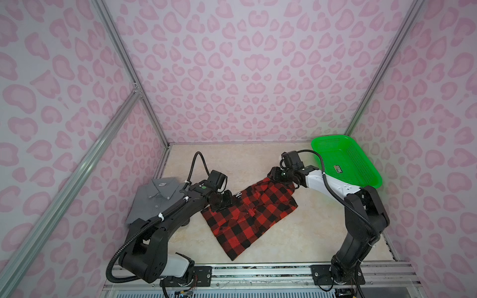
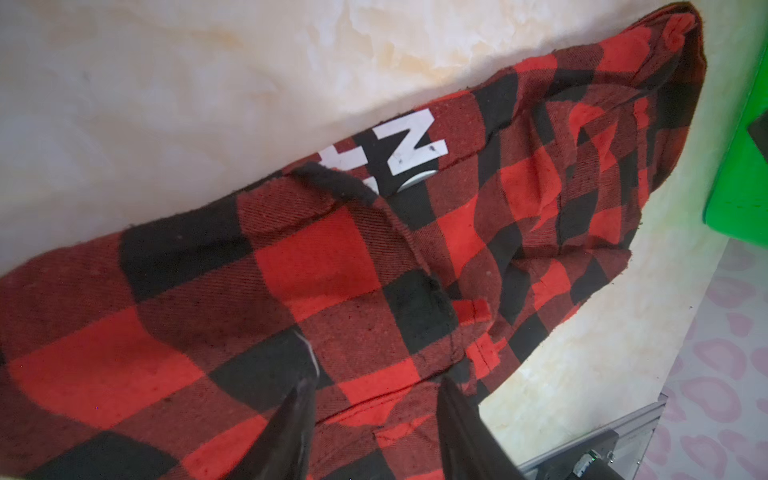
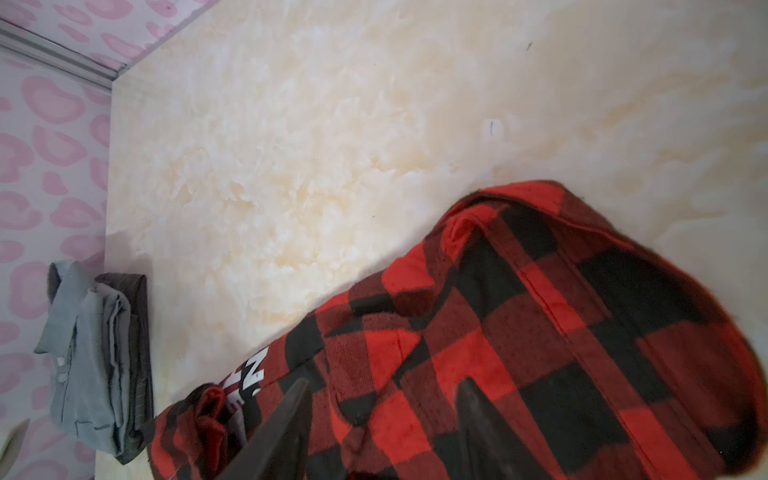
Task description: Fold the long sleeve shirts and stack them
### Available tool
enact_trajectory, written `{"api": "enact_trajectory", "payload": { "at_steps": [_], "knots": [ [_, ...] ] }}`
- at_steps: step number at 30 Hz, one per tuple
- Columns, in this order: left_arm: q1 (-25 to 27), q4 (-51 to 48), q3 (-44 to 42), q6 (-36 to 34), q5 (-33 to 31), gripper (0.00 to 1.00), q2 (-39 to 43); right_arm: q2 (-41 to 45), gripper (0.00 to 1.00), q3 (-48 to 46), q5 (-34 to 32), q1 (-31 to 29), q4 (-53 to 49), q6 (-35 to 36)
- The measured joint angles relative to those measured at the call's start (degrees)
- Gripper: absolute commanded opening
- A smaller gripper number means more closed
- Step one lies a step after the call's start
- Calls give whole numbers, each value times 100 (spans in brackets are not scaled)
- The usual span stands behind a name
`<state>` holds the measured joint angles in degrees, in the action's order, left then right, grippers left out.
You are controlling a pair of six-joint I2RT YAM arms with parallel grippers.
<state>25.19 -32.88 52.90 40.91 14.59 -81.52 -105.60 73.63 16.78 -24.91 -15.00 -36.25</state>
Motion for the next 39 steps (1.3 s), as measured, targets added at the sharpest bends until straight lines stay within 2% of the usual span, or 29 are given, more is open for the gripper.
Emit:
{"api": "enact_trajectory", "payload": {
  "at_steps": [4, 7, 12, 17, 20, 26, 32, 36, 39],
  "knots": [
    [37, 33, 0, 2, 2, 50, -109, -610, 52, 240, 138, 184, 186, -85],
    [92, 85, 0, 2, 39, 50, -232, -951, 44, 422, 195, 258, 319, -177],
    [184, 179, 0, 2, 59, 49, -415, -1241, 23, 442, 321, 240, 487, -297],
    [227, 282, -28, 4, 59, 49, -472, -1110, 2, 11, 271, 264, 706, -319],
    [229, 302, -76, 4, 57, 49, -483, -1023, 4, -334, 275, 304, 981, -304],
    [240, 337, -131, 4, 42, 49, -483, -625, 30, -1185, 411, 474, 1801, -302],
    [240, 350, -133, 4, 39, 48, -498, -151, 44, -1528, 538, 546, 1770, -317],
    [245, 391, -133, 4, 39, 48, -520, -85, 46, -1360, 841, 339, 1777, -330],
    [256, 424, -133, 7, 39, 48, -522, -85, 40, -1272, 885, 142, 1799, -428]
  ]
}}
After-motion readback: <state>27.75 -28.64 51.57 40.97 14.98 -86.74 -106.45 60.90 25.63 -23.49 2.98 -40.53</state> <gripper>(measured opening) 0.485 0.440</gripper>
